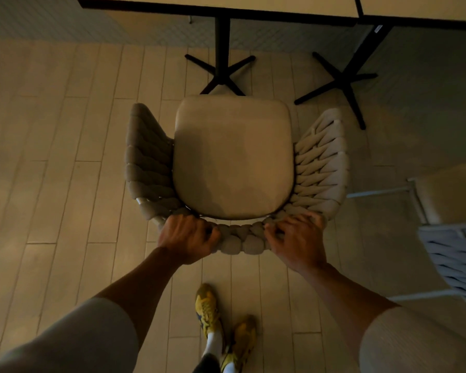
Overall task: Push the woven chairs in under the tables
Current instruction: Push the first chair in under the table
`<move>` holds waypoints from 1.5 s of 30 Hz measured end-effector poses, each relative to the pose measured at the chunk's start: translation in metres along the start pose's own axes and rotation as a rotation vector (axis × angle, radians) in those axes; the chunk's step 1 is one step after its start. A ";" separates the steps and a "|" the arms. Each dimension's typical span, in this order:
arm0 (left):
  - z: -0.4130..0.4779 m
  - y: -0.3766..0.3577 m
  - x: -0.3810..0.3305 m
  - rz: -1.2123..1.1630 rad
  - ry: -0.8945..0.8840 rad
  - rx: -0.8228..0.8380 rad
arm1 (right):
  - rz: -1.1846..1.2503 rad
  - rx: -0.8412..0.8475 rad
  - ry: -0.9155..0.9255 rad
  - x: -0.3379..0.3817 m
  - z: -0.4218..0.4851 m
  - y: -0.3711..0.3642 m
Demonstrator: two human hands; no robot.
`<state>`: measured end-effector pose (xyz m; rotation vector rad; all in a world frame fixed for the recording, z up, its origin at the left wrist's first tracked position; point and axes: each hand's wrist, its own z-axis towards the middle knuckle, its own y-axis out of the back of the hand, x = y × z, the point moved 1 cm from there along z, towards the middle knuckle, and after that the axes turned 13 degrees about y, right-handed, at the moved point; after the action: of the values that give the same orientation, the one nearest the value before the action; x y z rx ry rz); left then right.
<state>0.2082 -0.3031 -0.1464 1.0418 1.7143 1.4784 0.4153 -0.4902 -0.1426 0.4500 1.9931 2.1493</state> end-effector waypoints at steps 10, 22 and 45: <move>0.048 0.010 0.023 0.013 0.016 0.005 | -0.031 0.089 0.040 -0.018 0.048 0.002; 0.097 0.024 0.052 -0.144 -0.009 0.147 | 0.106 0.077 0.247 -0.056 0.080 0.008; 0.188 0.027 0.103 -0.105 -0.089 0.003 | 0.085 -0.020 0.524 -0.136 0.179 -0.009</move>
<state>0.3243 -0.1211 -0.1474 0.9894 1.6829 1.3441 0.6021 -0.3662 -0.1544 -0.0465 2.2277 2.5368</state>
